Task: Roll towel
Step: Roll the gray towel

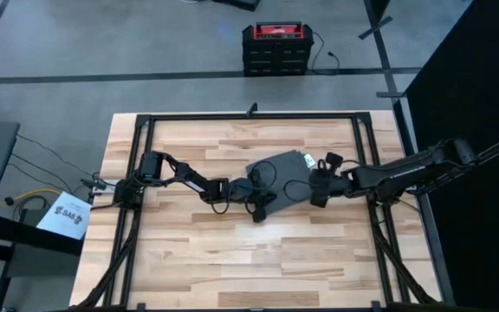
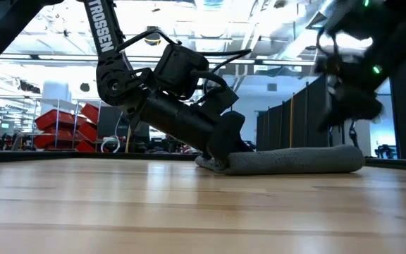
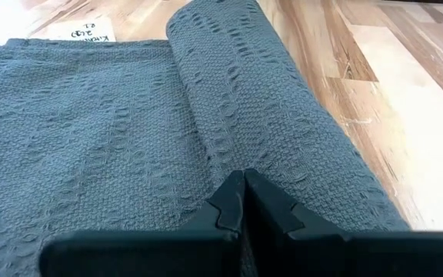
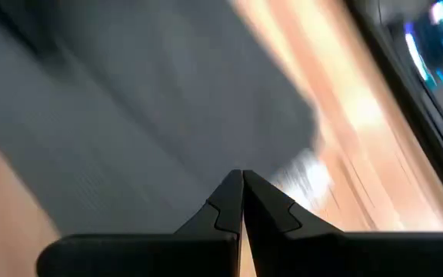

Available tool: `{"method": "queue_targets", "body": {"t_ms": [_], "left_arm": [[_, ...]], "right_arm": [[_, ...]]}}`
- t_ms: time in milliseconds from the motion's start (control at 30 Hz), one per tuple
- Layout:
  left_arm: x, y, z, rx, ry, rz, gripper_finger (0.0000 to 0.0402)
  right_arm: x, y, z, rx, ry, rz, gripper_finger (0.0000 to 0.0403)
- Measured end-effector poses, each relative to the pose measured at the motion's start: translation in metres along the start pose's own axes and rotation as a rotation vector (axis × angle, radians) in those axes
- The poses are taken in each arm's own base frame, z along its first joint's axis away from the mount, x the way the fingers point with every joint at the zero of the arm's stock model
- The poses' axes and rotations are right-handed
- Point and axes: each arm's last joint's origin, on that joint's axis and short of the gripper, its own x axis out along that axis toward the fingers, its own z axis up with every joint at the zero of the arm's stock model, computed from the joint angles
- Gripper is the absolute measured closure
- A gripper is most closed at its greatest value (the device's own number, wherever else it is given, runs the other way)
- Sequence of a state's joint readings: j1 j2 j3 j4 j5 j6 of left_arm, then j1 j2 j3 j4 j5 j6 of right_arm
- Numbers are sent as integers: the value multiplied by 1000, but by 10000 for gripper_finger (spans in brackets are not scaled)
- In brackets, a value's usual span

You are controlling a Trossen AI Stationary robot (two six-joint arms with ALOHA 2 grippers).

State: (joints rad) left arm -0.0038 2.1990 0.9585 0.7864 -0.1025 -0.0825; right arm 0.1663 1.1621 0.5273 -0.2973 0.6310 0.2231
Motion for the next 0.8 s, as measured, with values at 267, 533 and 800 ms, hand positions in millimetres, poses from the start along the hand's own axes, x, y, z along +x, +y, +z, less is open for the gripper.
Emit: {"method": "queue_targets", "body": {"t_ms": [267,533,800], "left_arm": [[0,2,0,-21,1,3,402],[0,4,1,-25,-5,8,402],[-3,7,8,-59,-5,17,402]], "right_arm": [[31,26,-28,156,-378,197,403],[54,40,-48,232,-477,297,403],[81,56,-65,293,-364,286,403]]}}
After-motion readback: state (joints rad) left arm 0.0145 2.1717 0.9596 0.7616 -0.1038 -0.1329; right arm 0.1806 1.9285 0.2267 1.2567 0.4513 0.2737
